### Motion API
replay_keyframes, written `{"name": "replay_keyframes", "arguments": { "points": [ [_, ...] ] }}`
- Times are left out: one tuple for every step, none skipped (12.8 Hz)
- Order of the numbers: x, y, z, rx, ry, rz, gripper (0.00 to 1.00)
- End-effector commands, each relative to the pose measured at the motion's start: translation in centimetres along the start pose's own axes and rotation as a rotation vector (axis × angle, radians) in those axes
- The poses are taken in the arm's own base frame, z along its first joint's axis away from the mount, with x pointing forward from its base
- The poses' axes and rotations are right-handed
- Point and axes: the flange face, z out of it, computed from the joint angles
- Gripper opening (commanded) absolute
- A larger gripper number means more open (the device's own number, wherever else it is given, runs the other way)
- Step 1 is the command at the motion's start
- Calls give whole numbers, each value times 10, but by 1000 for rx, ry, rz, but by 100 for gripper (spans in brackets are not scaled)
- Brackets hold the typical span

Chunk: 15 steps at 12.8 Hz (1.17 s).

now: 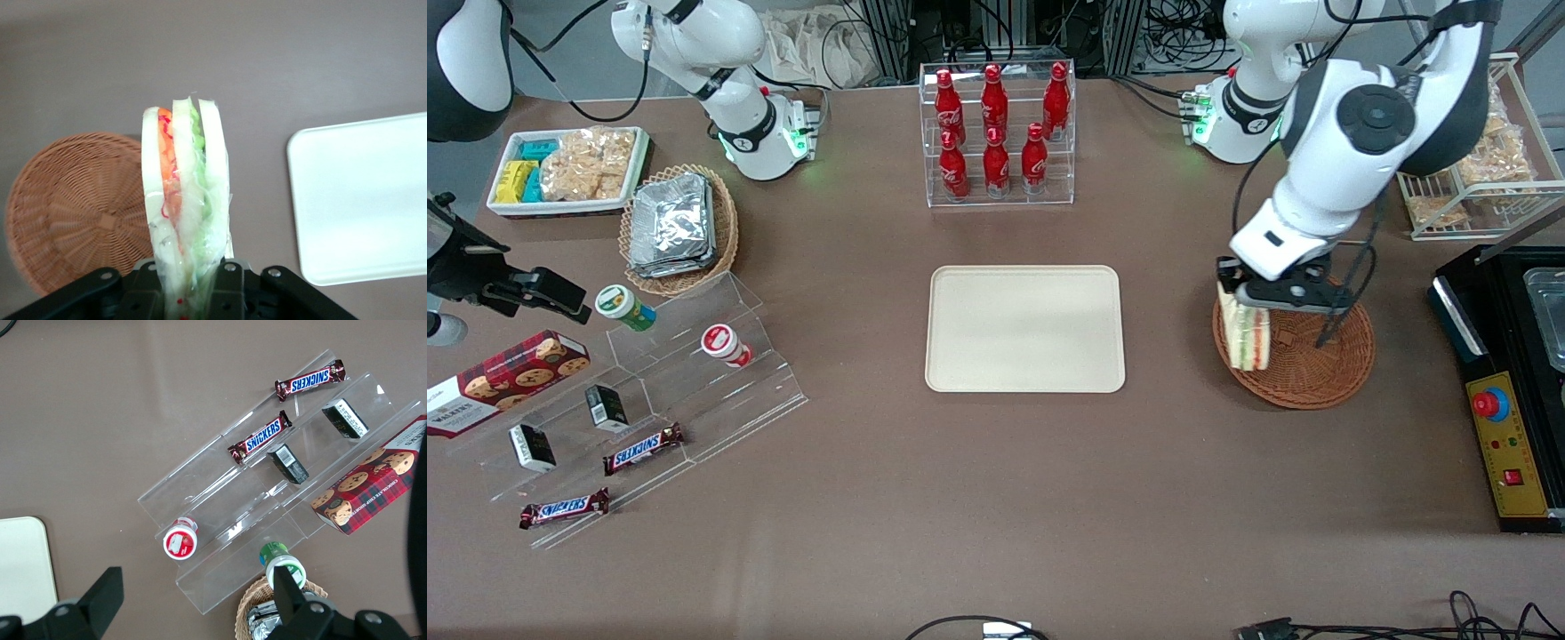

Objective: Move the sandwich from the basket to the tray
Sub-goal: 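Lift the sandwich and carry it over the cream tray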

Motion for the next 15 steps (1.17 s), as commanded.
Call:
{"name": "replay_keyframes", "arguments": {
  "points": [
    [3,37,-3,-10,-4,67,21],
    [-1,57,-1,-18,-6,82,20],
    [-4,74,5,-26,-9,66,20],
    [-6,89,18,-36,-10,41,20],
    [-8,107,28,-51,-8,31,20],
    [-11,121,41,-65,-17,11,20],
    [-14,129,50,-49,-20,14,20],
    [-18,138,60,-29,-21,18,20],
    [-17,141,73,-44,-23,-12,20],
    [-19,153,84,-62,-25,0,20],
    [-22,163,93,-70,-34,7,20],
    [-24,168,100,-57,-34,2,20],
    [-26,174,111,-42,-34,1,20],
    [-27,182,123,-42,-38,0,20],
    [-26,187,136,-33,-46,-3,20]
  ]
}}
